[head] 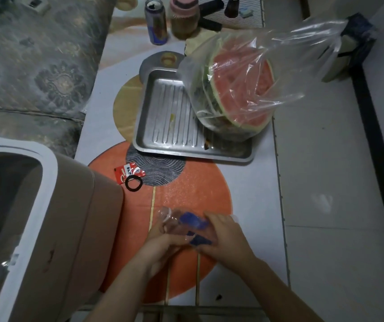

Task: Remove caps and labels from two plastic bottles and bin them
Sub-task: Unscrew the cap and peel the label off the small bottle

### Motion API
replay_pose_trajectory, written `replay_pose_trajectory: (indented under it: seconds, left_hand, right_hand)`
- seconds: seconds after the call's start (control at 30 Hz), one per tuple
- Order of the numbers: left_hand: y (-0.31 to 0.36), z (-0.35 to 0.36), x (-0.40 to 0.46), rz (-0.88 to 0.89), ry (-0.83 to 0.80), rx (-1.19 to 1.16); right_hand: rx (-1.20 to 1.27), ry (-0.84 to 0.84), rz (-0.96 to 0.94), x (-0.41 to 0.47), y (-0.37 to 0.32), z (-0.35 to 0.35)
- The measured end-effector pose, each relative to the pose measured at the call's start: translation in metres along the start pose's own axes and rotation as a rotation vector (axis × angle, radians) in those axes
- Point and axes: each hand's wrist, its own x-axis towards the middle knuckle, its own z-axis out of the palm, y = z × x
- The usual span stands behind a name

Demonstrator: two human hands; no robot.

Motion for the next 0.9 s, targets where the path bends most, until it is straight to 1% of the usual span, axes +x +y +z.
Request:
replay_pose_trajectory:
  seconds: [0.07,0.13,0.2,0.23,0.27,0.3,0.33,0.4,0.43,0.5,0.6,0.67,0.8,0.9]
  left_hand:
    - [0.000,-0.004,-0.001,0.005,0.022,0.041]
    - [-0.004,-0.011,-0.003,-0.052,0.165,0.128]
    - [-0.011,-0.020,-0.011,-0.112,0.342,0.378]
    - [-0.014,-0.024,-0.017,-0.102,0.397,0.533]
    - [-0.018,-0.027,-0.023,-0.042,0.436,0.679]
    - [-0.022,-0.029,-0.028,0.058,0.468,0.806]
    - [-0.022,-0.028,-0.033,0.202,0.488,0.908]
    - [-0.020,-0.020,-0.034,0.495,0.451,1.078]
    - [-0.019,-0.015,-0.030,0.593,0.411,1.162]
    - [-0.016,-0.004,-0.015,0.685,0.401,1.296]
    - [-0.011,0.009,0.008,0.700,0.405,1.398]
    - [-0.012,0.012,0.022,0.702,0.398,1.460]
    - [-0.022,0.003,0.039,0.621,0.392,1.523]
    - [-0.029,-0.006,0.044,0.594,0.400,1.554]
  right_hand:
    - [-0.120,0.038,0.017,0.002,-0.001,0.006]
    - [-0.203,0.078,0.035,0.003,-0.002,0.013]
    - [-0.264,0.096,0.029,0.002,-0.003,0.020]
    - [-0.309,0.110,0.012,0.001,-0.004,0.023]
    - [-0.350,0.127,-0.001,0.000,-0.005,0.026]
    - [-0.384,0.139,-0.007,-0.001,-0.008,0.026]
    - [-0.404,0.157,-0.014,-0.002,-0.010,0.027]
    - [-0.362,0.162,-0.019,-0.005,-0.011,0.028]
    - [-0.305,0.172,-0.010,-0.008,-0.011,0.028]
    - [-0.190,0.224,0.031,-0.012,-0.012,0.023]
    - [-0.105,0.311,0.089,-0.009,-0.019,0.018]
    - [-0.119,0.310,0.107,0.000,-0.024,0.020]
    - [-0.174,0.261,0.145,0.023,-0.026,0.036]
    - [-0.197,0.304,0.216,0.037,-0.024,0.048]
